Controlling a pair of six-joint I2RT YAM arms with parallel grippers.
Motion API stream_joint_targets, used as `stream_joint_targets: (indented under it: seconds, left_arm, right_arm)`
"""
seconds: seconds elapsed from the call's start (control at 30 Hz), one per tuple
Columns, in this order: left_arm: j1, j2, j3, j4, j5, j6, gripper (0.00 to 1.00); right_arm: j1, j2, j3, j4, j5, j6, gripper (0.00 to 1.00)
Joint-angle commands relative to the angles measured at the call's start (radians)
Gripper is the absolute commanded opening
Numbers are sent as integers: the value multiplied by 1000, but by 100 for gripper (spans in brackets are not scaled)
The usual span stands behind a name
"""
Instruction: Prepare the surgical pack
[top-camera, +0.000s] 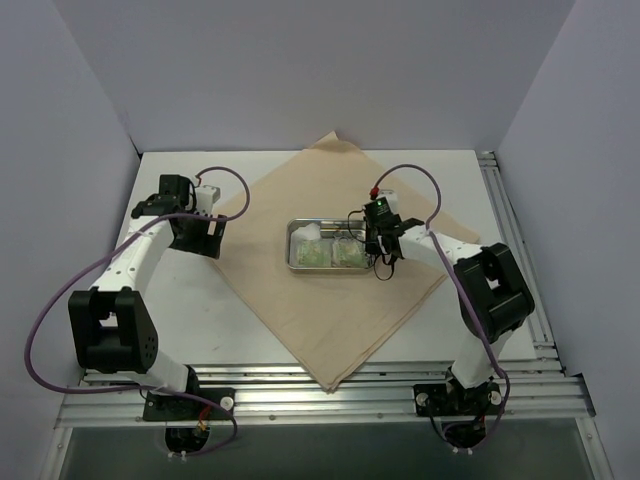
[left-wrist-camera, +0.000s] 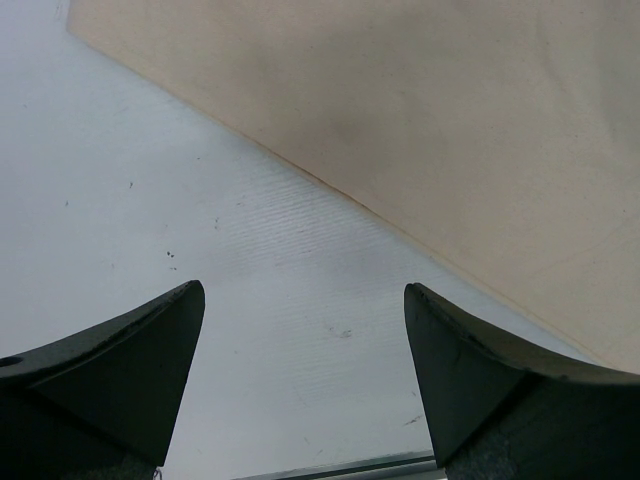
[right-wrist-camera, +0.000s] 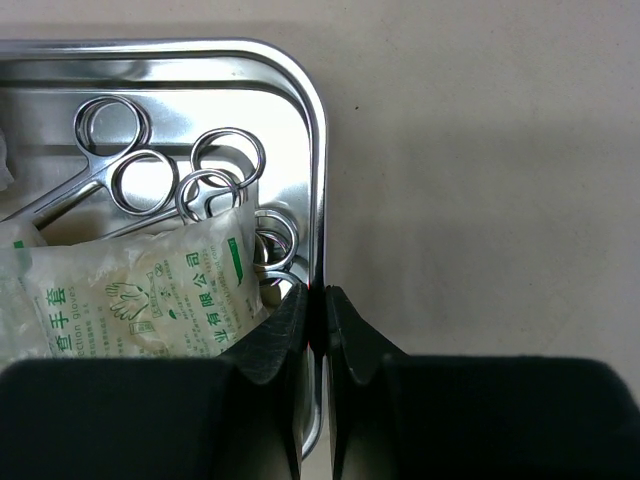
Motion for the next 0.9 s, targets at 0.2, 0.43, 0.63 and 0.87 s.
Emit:
stream_joint_targets:
  seconds: [0.2,0.43,0.63,0.87]
  left_arm:
    - [1,-43,3,14,-14,0,90]
    - [1,-46,2,14,-14,2,90]
    - [1,-43,5,11,-14,3,90]
    - [1,-60,3,5,-19,8,90]
  right_arm:
    - [8,-94,-63,-1,-14,-58,0]
    - [-3,-99,-83,-14,-17,-60,0]
    - [-2,-103,-72,-12,-33,-35,0]
    - [21,-233,11,-150,65,-23,52]
